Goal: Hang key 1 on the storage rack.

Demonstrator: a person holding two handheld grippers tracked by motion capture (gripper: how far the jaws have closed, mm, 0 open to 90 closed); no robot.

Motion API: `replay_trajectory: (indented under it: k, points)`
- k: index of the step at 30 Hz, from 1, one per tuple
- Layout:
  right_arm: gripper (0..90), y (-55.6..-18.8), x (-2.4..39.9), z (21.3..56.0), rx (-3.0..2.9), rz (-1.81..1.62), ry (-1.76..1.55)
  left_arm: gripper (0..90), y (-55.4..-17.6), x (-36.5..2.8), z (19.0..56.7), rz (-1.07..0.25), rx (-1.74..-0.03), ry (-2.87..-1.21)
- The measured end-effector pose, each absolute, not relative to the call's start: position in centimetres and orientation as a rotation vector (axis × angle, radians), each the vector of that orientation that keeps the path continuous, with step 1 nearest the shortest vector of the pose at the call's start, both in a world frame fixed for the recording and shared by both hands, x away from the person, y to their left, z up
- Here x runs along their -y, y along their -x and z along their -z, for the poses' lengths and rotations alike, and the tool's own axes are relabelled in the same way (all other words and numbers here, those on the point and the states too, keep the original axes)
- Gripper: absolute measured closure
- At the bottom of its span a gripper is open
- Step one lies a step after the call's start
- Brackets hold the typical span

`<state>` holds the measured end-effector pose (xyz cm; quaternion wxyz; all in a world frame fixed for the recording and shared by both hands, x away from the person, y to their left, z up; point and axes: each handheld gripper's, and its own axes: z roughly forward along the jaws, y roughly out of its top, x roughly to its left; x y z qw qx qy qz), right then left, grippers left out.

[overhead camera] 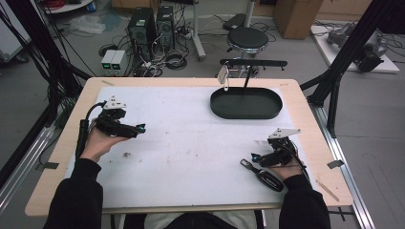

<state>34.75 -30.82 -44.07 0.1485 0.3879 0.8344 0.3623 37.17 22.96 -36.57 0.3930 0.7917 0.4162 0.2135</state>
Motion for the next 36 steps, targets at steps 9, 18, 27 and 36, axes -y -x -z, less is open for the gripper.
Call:
replay_trajectory:
  k: [9, 18, 27, 36]
  points:
    - [1.4, -34.8, 30.8, 44.1, -2.395, -1.037, -1.116, 7.1, -35.0, -24.9, 38.2, -0.536, -1.087, -2.009]
    - [1.4, -34.8, 30.8, 44.1, -2.393, -1.034, -1.116, 7.1, -33.1, -26.2, 39.5, -0.514, -1.119, -2.001]
    - [1.4, -34.8, 30.8, 44.1, -2.394, -1.028, -1.118, 7.2, -31.4, -27.3, 41.1, -0.483, -1.155, -1.963]
    - [1.5, -34.8, 30.7, 44.2, -2.399, -1.022, -1.119, 7.2, -29.8, -28.7, 42.7, -0.464, -1.191, -1.898]
